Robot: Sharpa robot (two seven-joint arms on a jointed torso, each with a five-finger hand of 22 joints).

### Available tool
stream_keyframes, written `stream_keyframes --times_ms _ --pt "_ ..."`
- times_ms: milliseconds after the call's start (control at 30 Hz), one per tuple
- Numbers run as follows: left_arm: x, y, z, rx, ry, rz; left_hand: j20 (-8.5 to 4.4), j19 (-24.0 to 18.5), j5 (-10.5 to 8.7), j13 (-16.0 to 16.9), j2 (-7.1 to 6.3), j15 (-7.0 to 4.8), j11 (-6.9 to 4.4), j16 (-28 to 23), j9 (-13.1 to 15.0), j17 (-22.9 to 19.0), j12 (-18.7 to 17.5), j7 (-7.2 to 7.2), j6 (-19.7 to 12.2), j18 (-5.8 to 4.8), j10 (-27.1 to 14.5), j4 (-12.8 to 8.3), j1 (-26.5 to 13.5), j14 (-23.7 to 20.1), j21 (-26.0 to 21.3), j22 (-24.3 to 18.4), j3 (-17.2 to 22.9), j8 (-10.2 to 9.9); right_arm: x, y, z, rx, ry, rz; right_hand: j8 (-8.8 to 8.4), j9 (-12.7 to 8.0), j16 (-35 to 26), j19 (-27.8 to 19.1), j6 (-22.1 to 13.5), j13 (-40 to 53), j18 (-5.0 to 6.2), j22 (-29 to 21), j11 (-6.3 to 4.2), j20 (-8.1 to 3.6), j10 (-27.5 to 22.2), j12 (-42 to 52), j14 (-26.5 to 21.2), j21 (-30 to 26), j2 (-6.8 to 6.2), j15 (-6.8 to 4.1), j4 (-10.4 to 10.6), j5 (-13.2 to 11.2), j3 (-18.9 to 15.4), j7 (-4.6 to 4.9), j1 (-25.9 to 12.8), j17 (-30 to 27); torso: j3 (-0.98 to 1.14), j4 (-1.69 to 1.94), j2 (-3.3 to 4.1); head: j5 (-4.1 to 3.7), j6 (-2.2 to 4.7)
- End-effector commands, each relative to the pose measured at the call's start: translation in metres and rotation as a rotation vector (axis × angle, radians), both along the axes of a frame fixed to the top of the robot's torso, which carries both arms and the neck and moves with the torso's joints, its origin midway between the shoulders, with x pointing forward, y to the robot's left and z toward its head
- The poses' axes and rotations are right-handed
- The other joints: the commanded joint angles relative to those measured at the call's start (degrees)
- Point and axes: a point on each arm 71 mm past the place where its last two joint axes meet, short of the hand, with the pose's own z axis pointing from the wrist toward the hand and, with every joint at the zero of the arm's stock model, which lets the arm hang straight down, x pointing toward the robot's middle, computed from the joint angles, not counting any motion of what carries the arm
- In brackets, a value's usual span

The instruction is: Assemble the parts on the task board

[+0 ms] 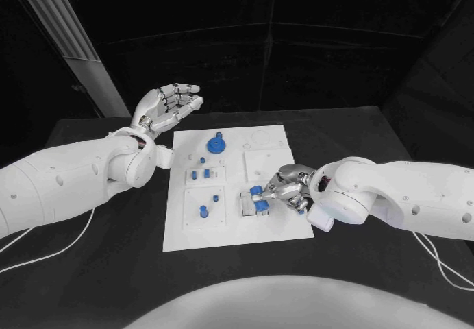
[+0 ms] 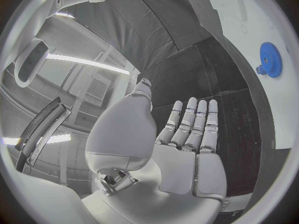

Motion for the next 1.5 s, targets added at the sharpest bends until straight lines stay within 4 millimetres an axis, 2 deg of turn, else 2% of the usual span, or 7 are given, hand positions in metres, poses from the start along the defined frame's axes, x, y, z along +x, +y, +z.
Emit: stream_keyframes --times_ms 33,633,733,867,1167,1367,1500 --pt "-0.005 -0.001 0.013 -0.071 -0.171 -0.043 0.14 -0.06 0.3 -0.05 0.55 -0.03 -0.05 0.08 -0.05 -0.08 0.34 7.36 -0.48 -0.61 -0.51 0.03 0.16 -0.46 -0.2 -0.06 0.35 0.22 0.0 0.002 -0.001 -0.05 0.004 0.033 -0.27 0.0 0.14 6.04 5.82 15.07 -0.85 15.09 -0.5 -0.03 5.94 0.15 5.85 0.18 -0.7 -0.28 0.07 -0.35 -0.34 -5.5 0.32 15.09 -0.01 -0.01 -0.03 -0.09 -0.01" --pt "-0.005 0.0 0.013 -0.071 -0.169 -0.044 0.14 -0.06 0.3 -0.05 0.55 -0.03 -0.05 0.08 -0.05 -0.08 0.34 7.36 -0.48 -0.61 -0.51 0.03 0.16 -0.46 -0.2 -0.06 0.35 0.22 0.003 0.011 -0.004 -0.14 -0.024 0.066 -0.65 -0.1 0.14 6.04 6.01 15.07 -0.85 15.09 -0.53 -0.06 5.94 0.15 5.85 0.18 -0.66 -0.29 0.19 -1.02 -0.76 -5.48 0.43 15.09 -0.01 -0.02 0.01 0.03 -0.01" --pt "-0.005 0.0 0.013 -0.072 -0.168 -0.045 0.14 -0.06 0.3 -0.05 0.55 -0.03 -0.05 0.08 -0.05 -0.08 0.34 7.36 -0.48 -0.61 -0.51 0.03 0.16 -0.46 -0.2 -0.06 0.35 0.22 0.004 0.012 -0.004 -0.144 -0.025 0.072 -0.86 -0.17 0.14 6.04 5.98 15.07 -0.85 15.09 -0.49 -0.06 5.94 0.15 5.85 0.18 -0.65 -0.28 0.32 -1.24 -0.98 -5.44 0.34 15.09 -0.03 0.02 0.02 -0.28 -0.01" --pt "-0.005 0.0 0.013 -0.072 -0.168 -0.045 0.14 -0.11 0.31 -0.09 0.67 -0.03 -0.05 0.18 -0.08 -0.2 0.46 7.37 -0.55 -0.62 -0.55 0.03 0.19 -0.49 -0.22 -0.08 0.38 0.32 0.004 0.014 -0.005 -0.148 -0.024 0.08 -1.16 -0.26 0.14 6.04 5.92 15.07 -0.85 15.09 -0.43 -0.05 5.94 0.15 5.85 0.18 -0.76 -0.25 0.5 -1.56 -1.38 -5.35 0.2 15.09 -0.02 -0.05 -0.02 0.04 -0.01" --pt "-0.005 0.0 0.013 -0.072 -0.167 -0.045 0.14 -0.12 0.32 -0.1 0.69 -0.02 -0.05 0.2 -0.08 -0.22 0.48 7.37 -0.56 -0.62 -0.56 0.02 0.19 -0.49 -0.23 -0.09 0.39 0.34 0.005 0.018 -0.006 -0.16 -0.023 0.1 -2.36 -0.52 0.14 6.04 5.87 15.07 -0.85 15.09 -0.08 0.18 5.94 0.15 5.85 0.18 -2.31 0.05 1.35 -3.64 -4.34 -4.96 -1.11 15.09 0.0 0.01 -0.02 0.03 -0.01" --pt "-0.005 0.0 0.013 -0.071 -0.167 -0.044 0.14 -0.12 0.32 -0.1 0.69 -0.02 -0.05 0.2 -0.08 -0.22 0.48 7.37 -0.56 -0.62 -0.56 0.02 0.19 -0.49 -0.23 -0.09 0.39 0.34 0.005 0.019 -0.006 -0.168 -0.026 0.109 -2.69 -0.54 0.14 6.04 5.93 15.07 -0.85 15.09 -0.03 0.25 5.94 0.15 5.85 0.18 -2.61 0.11 1.82 -3.93 -5.59 -4.89 -1.84 15.09 -0.04 0.0 0.01 -0.16 -0.01" --pt "-0.005 0.0 0.013 -0.071 -0.166 -0.045 0.14 -0.12 0.32 -0.1 0.69 -0.02 -0.05 0.2 -0.08 -0.22 0.48 7.37 -0.56 -0.62 -0.56 0.02 0.19 -0.49 -0.23 -0.09 0.39 0.34 0.006 0.02 -0.007 -0.177 -0.032 0.115 -2.82 -0.54 0.14 6.04 5.94 15.07 -0.85 15.09 0.0 0.26 5.94 0.15 5.85 0.18 -2.75 0.11 2.03 -4.0 -6.18 -4.89 -2.11 15.09 0.02 0.03 -0.01 -0.12 -0.01"
